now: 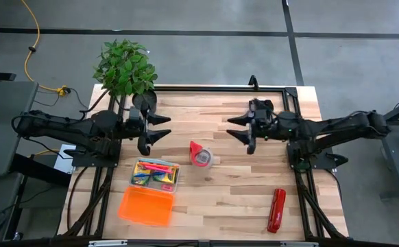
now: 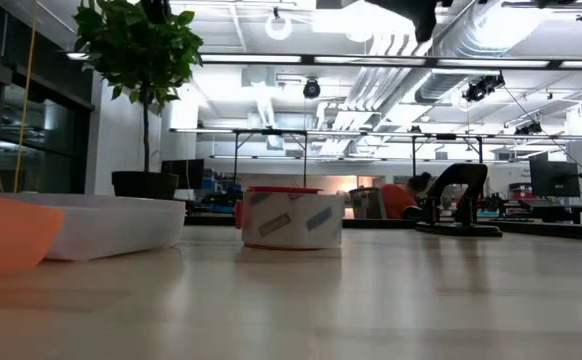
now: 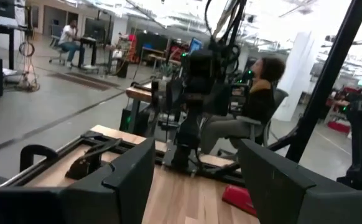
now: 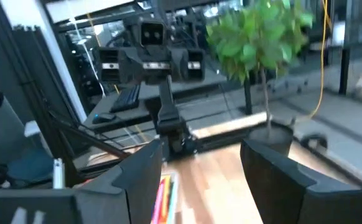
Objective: Pack school essentials
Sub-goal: Return to Home Position
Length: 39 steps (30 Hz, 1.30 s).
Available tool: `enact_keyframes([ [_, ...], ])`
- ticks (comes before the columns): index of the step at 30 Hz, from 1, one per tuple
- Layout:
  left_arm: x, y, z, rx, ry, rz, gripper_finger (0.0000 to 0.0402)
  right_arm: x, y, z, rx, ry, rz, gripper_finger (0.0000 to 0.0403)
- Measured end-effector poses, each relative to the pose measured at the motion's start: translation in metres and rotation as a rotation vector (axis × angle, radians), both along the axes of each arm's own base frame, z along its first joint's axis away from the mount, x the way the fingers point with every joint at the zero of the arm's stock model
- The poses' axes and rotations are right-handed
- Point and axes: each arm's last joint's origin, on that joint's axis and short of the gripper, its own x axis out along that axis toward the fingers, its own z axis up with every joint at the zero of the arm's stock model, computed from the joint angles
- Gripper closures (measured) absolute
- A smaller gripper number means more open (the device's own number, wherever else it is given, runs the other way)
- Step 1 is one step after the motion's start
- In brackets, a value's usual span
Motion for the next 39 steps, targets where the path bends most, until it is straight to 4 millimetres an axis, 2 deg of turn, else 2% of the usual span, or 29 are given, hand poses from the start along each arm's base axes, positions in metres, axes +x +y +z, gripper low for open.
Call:
enact_keyframes([
  [4,0.0,0.0,-0.0005,0.0,0.005,0.001,0.0181,-0.0034,0.0001,0.0051,-0.087,-0.011,0.006,0.0192],
  [18,0.0001,0.0,-0.0018,0.0,0.019,0.0,0.0181,-0.0029,0.0003,0.0047,-0.091,-0.01,0.013,0.0193],
  [28,0.0002,0.0,-0.0019,0.0,0.02,0.0,0.0181,-0.0029,0.0004,0.0047,-0.091,-0.01,0.014,0.0214],
  [33,0.0002,0.0,-0.0021,0.0,0.021,0.0,0.0181,-0.0029,0.0004,0.0047,-0.092,-0.01,0.014,0.0233],
  [39,0.0002,0.0,-0.0021,0.0,0.021,0.0,0.0181,-0.0028,0.0004,0.0043,-0.099,-0.006,0.015,0.0293],
])
